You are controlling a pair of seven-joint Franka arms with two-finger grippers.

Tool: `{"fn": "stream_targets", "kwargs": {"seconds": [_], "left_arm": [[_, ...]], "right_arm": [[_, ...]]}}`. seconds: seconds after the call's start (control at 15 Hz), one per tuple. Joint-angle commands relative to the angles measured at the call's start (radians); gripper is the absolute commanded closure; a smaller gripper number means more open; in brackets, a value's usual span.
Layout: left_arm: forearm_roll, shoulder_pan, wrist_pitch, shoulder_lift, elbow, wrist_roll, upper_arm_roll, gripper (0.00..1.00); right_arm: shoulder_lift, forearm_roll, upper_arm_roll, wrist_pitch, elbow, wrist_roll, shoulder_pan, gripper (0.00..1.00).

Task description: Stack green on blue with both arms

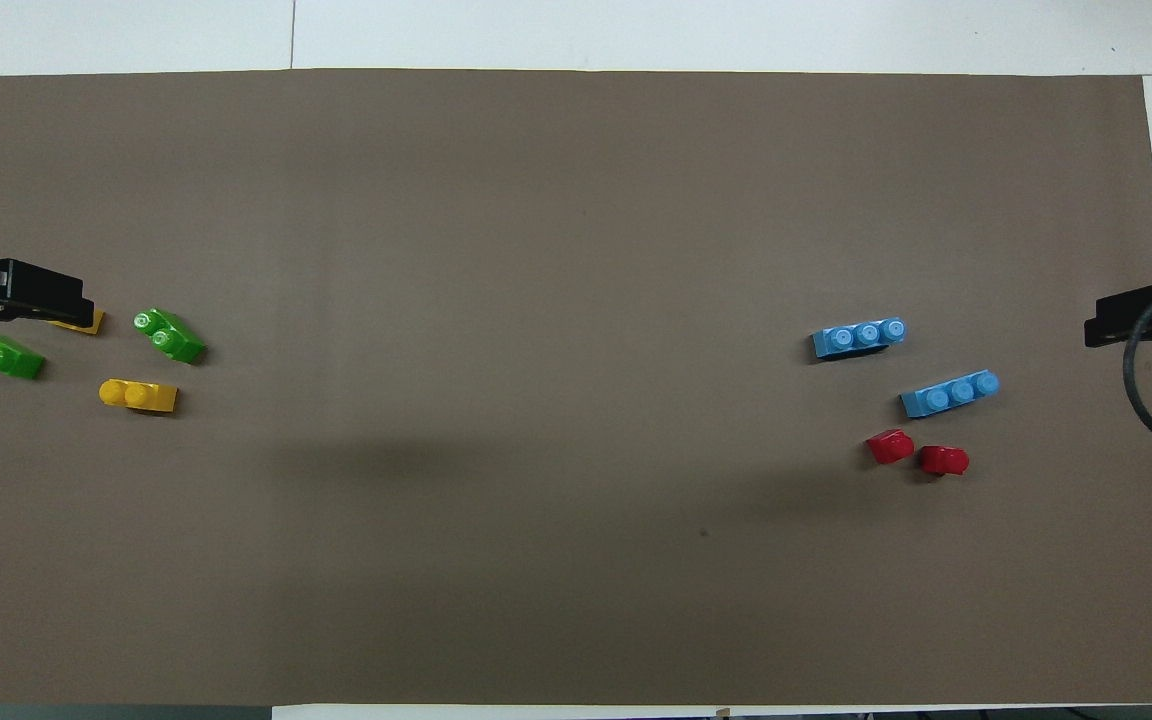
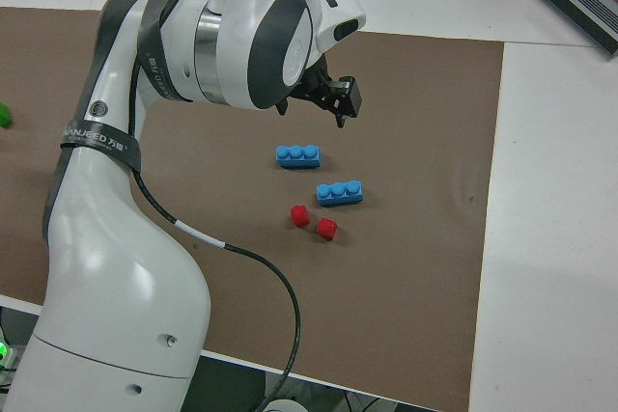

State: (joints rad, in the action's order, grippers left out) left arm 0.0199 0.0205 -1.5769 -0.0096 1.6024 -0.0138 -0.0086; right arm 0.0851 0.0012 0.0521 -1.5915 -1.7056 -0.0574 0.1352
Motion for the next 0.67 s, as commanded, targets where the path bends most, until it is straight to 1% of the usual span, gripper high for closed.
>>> {"fn": "stream_targets", "kwargs": {"seconds": [0.0, 0.27, 0.4, 0.47, 0.6], "left_arm": [[-0.003, 0.001, 0.005, -0.026, 0.027, 0.0, 0.004, 0.0], [-0.003, -0.001, -0.008, -0.04, 0.056, 0.0, 0.005, 0.0], [-0.003, -0.004, -0.015, -0.046, 0.073, 0.011, 0.007, 0.0], [-0.003, -0.01, -0.029, -0.056, 0.094, 0.041, 0.005, 0.0], [-0.003, -0.013, -0.099, -0.088, 0.172, 0.133, 0.005, 0.0]], "right_arm": [[-0.005, -0.012, 0.008, -0.033, -0.029, -0.056, 0.009, 0.0], [-0.065, -0.006, 0.009, -0.073, -0.028, -0.172, 0.009, 0.0], [-0.1, 0.041, 0.008, -0.082, -0.028, -0.217, 0.014, 0.0], [-0.12, 0.057, 0.008, -0.096, -0.029, -0.257, 0.017, 0.0], [-0.146, 0.078, 0.009, -0.108, -0.04, -0.343, 0.024, 0.0]]}}
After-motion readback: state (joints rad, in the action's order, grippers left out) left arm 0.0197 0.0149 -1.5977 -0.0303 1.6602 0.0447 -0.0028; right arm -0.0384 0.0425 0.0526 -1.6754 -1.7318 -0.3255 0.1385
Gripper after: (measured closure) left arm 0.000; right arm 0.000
